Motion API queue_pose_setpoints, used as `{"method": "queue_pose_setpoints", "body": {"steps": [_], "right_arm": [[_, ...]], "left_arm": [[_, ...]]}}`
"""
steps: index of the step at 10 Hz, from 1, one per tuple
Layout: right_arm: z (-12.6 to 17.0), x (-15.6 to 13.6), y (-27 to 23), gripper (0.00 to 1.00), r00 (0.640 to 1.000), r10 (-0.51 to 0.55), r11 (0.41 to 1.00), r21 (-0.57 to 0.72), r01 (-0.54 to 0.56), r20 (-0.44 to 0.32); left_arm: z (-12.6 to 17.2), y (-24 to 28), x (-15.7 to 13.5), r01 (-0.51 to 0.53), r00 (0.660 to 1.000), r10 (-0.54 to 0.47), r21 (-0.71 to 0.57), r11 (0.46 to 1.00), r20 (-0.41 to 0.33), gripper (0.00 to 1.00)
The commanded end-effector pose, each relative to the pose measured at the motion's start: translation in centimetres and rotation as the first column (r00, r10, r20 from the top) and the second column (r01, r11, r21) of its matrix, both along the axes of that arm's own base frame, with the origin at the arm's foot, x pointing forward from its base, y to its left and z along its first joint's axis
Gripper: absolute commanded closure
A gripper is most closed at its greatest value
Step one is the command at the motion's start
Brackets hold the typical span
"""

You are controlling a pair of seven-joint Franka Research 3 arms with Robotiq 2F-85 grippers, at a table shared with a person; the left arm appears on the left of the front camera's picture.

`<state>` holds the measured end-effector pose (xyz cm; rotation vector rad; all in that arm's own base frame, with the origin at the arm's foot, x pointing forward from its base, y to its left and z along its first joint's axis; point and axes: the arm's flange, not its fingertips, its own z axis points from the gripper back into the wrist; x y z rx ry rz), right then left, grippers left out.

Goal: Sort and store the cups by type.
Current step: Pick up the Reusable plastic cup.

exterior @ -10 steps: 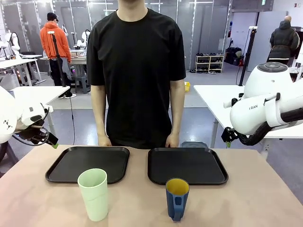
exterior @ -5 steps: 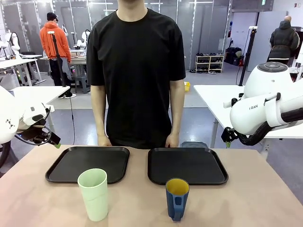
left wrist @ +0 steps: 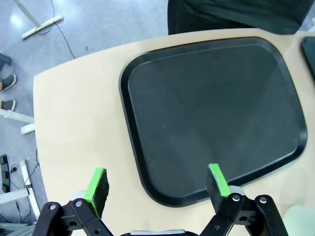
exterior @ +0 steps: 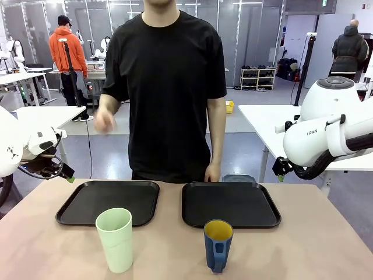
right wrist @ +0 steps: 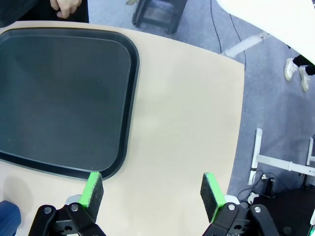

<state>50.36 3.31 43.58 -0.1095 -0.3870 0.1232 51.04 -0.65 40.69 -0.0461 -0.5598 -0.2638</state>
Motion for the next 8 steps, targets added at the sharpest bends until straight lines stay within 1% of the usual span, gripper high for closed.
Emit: {"method": "queue_pose_setpoints", "body": {"steps": [1,8], "right_arm": [[0.01,0.06,-0.02,0.00,1.000,-0.001,1.000,-0.001,0.001,0.000],[0.01,0.06,-0.02,0.00,1.000,-0.001,1.000,-0.001,0.001,0.000]], "left_arm": [[0.10,0.21,0.05,0.003,1.000,-0.003,0.008,1.000,0.002,0.00],[0.10,0.21,0.05,0.003,1.000,-0.003,0.008,1.000,0.002,0.00]]}}
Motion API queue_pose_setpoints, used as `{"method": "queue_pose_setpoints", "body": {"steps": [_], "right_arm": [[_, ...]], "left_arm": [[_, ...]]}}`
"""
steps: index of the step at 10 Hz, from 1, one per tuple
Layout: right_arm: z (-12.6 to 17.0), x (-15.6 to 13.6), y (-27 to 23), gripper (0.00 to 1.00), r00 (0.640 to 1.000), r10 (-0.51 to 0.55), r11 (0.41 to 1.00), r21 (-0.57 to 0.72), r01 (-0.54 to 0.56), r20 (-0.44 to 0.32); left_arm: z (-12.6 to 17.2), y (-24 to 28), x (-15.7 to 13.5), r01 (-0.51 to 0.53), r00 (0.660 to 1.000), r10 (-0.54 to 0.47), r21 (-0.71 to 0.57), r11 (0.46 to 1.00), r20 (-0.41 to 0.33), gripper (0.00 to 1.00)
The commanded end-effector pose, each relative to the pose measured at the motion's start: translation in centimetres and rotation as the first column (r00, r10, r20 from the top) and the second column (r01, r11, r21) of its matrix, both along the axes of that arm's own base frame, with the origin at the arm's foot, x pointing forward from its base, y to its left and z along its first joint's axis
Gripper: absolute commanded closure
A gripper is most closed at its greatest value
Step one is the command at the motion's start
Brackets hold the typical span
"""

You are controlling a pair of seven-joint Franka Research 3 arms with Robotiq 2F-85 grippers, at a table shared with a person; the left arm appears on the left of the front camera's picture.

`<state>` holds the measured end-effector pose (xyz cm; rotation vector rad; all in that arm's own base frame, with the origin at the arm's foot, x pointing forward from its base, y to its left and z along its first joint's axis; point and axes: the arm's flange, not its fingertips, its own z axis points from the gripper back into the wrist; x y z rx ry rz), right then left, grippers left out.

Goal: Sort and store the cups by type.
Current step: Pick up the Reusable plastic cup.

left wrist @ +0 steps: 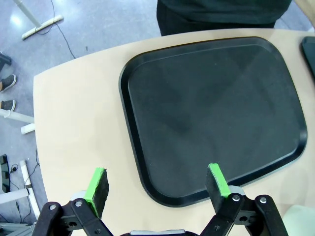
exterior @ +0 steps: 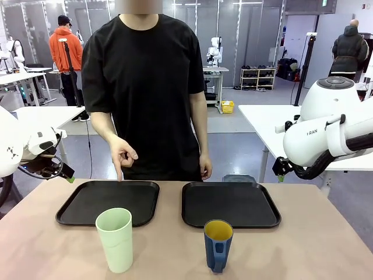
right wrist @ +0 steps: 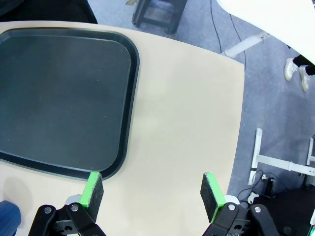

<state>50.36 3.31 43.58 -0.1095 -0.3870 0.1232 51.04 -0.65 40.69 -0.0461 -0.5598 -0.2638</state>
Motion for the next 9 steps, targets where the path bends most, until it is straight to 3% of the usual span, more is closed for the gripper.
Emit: {"method": "queue_pose_setpoints", "body": {"steps": [1,9], "right_arm": [[0.01,0.06,-0.02,0.00,1.000,-0.001,1.000,-0.001,0.001,0.000],[0.01,0.06,-0.02,0.00,1.000,-0.001,1.000,-0.001,0.001,0.000]], "left_arm": [[0.10,0.20,0.05,0.003,1.000,-0.003,0.008,1.000,0.002,0.00],[0.10,0.20,0.05,0.003,1.000,-0.003,0.008,1.000,0.002,0.00]]}}
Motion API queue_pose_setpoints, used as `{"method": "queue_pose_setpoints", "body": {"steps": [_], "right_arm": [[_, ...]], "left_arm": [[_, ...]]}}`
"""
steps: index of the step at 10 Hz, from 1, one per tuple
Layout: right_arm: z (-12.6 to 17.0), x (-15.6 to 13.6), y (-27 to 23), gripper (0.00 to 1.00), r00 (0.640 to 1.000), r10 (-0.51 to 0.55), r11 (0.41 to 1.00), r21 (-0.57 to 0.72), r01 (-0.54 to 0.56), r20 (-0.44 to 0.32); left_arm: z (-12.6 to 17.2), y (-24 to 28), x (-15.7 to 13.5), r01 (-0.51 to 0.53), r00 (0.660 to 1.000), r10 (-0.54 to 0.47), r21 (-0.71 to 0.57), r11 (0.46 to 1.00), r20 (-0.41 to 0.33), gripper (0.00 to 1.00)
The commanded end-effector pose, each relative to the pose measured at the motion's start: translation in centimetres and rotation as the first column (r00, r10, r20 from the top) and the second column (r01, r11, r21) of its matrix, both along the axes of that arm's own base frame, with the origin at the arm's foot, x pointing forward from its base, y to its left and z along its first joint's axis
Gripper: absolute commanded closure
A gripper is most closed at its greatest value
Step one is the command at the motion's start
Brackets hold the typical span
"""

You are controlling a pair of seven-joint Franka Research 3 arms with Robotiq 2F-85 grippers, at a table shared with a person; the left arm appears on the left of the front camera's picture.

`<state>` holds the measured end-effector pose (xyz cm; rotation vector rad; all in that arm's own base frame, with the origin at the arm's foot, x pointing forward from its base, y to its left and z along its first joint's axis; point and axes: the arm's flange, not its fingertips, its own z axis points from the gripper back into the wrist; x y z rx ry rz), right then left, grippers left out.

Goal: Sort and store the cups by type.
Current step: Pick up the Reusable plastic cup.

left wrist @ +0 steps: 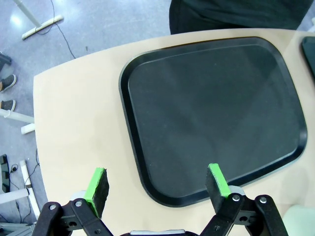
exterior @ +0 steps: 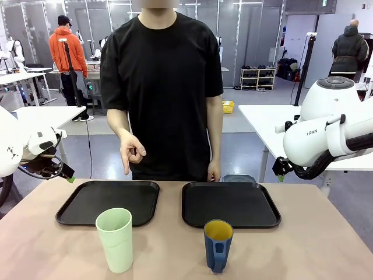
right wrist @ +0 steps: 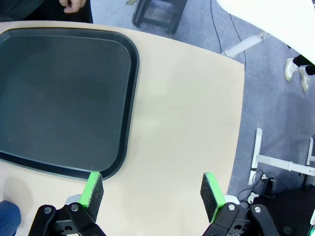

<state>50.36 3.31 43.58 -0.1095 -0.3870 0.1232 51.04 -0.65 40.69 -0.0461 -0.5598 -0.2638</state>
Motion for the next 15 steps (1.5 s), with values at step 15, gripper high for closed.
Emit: {"method": "queue_pose_setpoints", "body": {"steps": [15], "right_arm": [[0.0,0.1,0.0,0.00,1.000,-0.001,1.000,-0.001,0.001,0.000]], "left_arm": [[-0.5,0.0,-6.5,0.788,0.583,-0.716,0.482,0.383,-0.383,0.00]]}}
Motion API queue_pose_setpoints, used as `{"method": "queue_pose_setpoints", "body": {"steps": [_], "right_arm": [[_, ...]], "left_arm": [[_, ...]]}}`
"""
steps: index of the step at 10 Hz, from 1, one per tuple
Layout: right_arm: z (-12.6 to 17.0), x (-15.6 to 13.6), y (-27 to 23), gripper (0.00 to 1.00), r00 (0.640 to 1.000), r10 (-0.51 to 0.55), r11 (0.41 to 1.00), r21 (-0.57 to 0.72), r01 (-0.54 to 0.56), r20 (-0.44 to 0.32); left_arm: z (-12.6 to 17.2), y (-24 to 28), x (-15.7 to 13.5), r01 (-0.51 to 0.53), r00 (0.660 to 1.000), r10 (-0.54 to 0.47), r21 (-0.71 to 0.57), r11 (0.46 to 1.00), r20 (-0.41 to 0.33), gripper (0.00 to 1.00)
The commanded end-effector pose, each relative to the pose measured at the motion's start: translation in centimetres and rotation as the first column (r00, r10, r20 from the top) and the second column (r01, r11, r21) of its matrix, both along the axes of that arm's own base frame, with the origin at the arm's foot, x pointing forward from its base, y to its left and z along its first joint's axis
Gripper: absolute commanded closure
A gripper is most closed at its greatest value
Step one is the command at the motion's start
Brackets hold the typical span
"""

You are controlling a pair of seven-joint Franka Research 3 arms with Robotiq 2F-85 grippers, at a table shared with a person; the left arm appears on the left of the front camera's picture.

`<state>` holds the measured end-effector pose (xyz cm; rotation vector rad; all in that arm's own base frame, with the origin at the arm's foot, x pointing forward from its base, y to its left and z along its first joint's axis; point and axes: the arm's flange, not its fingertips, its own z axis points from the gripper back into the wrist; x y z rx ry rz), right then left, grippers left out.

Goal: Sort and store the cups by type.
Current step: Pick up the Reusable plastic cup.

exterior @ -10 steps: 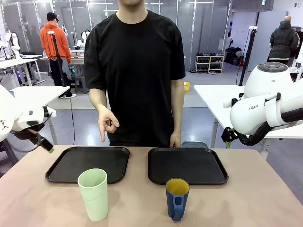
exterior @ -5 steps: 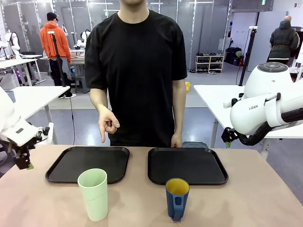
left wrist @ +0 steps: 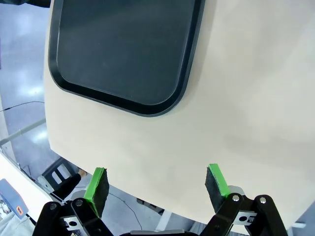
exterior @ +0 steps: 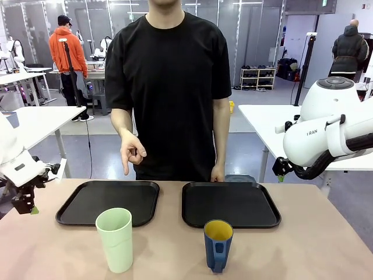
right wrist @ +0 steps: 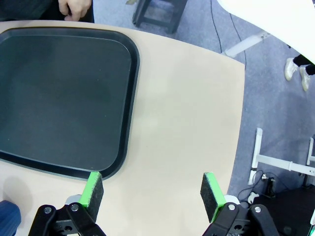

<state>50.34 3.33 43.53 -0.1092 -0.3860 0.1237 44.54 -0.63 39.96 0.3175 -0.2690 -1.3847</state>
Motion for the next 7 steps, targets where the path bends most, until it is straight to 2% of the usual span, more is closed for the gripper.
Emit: {"method": "queue_pose_setpoints", "body": {"steps": [1,4,6,7], "right_arm": [[0.1,0.1,0.0,0.00,1.000,-0.001,1.000,-0.001,0.001,0.001],[0.1,0.1,0.0,0.00,1.000,-0.001,1.000,-0.001,0.001,0.001],[0.1,0.1,0.0,0.00,1.000,-0.001,1.000,-0.001,0.001,0.001],[0.1,0.1,0.0,0.00,1.000,-0.001,1.000,-0.001,0.001,0.001]], "left_arm": [[0.2,-0.1,0.0,-0.018,1.000,0.018,0.011,1.000,0.014,0.00],[-0.1,-0.2,-0.1,0.011,1.000,-0.011,-0.001,1.000,-0.003,0.00],[-1.4,-1.2,-1.3,0.163,0.982,-0.174,-0.129,0.978,-0.078,0.00],[-2.2,-1.4,-2.0,0.186,0.972,-0.205,-0.151,0.971,-0.119,0.00]]}}
